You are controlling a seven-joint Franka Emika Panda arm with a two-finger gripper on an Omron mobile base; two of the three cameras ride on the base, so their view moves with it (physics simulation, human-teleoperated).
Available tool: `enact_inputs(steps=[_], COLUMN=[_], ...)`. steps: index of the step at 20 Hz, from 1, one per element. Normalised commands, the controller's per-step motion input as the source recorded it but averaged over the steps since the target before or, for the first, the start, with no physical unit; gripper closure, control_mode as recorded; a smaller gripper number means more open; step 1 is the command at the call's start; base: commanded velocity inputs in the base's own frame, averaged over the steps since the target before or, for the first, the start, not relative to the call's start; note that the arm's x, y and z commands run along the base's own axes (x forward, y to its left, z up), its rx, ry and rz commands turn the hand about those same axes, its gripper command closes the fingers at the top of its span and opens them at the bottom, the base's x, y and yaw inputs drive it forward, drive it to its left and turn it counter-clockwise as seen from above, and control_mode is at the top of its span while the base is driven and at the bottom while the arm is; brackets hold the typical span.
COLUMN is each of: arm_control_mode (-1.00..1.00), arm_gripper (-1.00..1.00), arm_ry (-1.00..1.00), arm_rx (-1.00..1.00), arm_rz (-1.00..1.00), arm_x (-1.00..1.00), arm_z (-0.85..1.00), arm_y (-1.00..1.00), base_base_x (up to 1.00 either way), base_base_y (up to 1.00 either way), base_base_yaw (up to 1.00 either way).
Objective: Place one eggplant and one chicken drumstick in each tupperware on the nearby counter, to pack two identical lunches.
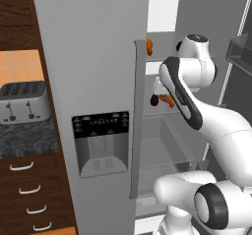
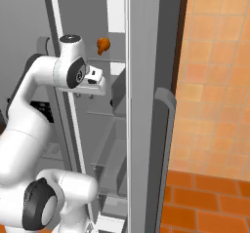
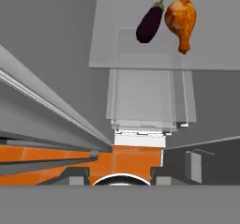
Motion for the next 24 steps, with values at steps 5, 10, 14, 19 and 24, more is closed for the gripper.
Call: enact_inputs(steps=[5, 10, 14, 19, 24], arm_control_mode=[-1.0, -1.0, -1.0, -1.0, -1.0], arm_gripper=[-1.0, -1.0, -1.0, -1.0, -1.0], arm_ry=[-0.22, -0.51, -0.37, -0.12, -0.01], arm_rx=[0.0, 0.01, 0.0, 0.0, 0.01], arm_rz=[0.05, 0.25, 0.17, 0.1, 0.08], arm_x=[-0.11, -0.05, 0.04, 0.31, 0.63], arm_z=[0.09, 0.37, 0.62, 0.82, 0.56], arm_y=[-0.07, -0.13, 0.0, 0.0, 0.0], base_base_x=[0.0, 0.0, 0.0, 0.0, 0.0], base_base_y=[0.0, 0.0, 0.0, 0.0, 0.0], base_base_yaw=[0.0, 0.0, 0.0, 0.0, 0.0])
